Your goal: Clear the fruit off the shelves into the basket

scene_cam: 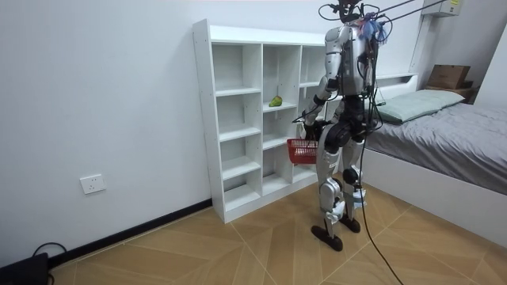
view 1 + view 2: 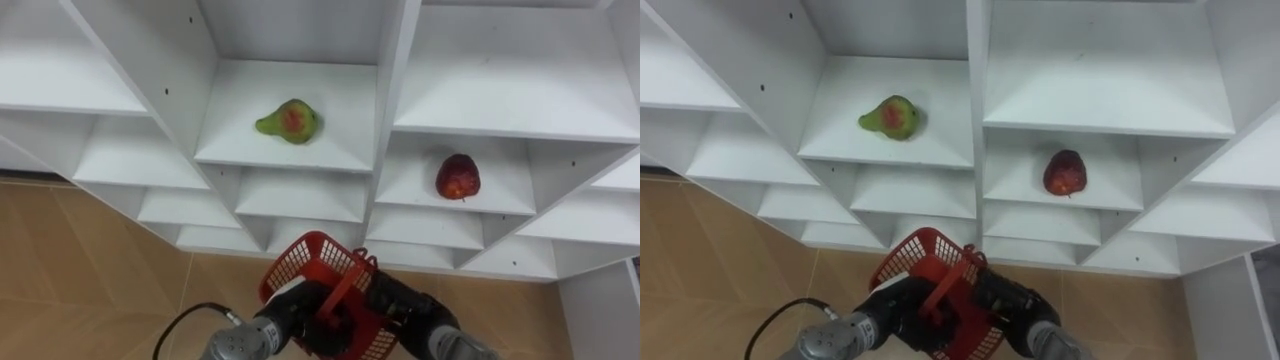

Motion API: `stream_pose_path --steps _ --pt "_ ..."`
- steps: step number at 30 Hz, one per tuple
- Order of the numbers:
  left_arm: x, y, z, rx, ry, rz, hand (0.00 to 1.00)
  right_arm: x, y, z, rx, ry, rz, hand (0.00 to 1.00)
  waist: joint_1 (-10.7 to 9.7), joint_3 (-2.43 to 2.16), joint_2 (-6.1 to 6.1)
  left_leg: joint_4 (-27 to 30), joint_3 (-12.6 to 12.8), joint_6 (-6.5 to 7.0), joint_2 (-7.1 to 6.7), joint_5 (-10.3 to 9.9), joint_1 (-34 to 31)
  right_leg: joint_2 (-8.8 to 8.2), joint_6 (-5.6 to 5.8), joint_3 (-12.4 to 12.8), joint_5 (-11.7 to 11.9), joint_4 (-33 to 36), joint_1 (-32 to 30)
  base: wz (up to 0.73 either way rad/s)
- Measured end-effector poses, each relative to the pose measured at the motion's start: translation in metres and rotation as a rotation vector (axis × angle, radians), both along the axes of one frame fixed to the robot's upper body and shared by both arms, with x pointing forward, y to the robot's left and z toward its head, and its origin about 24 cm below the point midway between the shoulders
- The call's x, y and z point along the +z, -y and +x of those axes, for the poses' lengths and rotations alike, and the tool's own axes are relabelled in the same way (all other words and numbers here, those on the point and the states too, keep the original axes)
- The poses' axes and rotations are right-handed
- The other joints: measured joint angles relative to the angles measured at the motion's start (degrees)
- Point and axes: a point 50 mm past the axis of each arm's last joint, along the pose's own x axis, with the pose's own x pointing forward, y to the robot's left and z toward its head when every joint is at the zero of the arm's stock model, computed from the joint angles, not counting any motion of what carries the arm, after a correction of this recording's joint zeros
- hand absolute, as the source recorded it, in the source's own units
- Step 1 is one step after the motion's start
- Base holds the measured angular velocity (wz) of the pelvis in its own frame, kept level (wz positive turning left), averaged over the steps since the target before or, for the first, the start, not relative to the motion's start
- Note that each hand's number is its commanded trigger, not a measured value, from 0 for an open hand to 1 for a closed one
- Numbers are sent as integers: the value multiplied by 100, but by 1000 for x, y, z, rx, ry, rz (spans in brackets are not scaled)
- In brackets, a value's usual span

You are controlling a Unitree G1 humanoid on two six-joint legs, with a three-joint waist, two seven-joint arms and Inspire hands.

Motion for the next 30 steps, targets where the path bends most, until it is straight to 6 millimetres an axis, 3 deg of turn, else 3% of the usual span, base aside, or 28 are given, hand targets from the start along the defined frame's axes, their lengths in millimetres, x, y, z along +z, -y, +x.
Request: stream_pose_path --steps 20,21,22,30 --pt "-10 -7 -7 82 -77 -4 100 -7 -1 -14 74 -42 59 100 -7 7 -37 15 10 1 0 0 2 4 0 5 14 6 -5 0" --pt "-9 -7 -6 82 -76 -4 100 -7 -1 -15 84 -41 62 55 -8 7 -37 19 11 1 0 0 2 4 0 4 17 6 -4 0" --pt "-9 -7 -6 84 -75 -3 100 -7 -2 -16 90 -39 68 0 -8 7 -37 21 13 1 1 0 1 6 -1 5 20 6 -4 0" --pt "-18 -11 -13 105 -115 30 100 -10 2 -23 122 -55 71 0 0 5 -34 45 13 1 2 0 10 8 -2 -2 32 5 18 0"
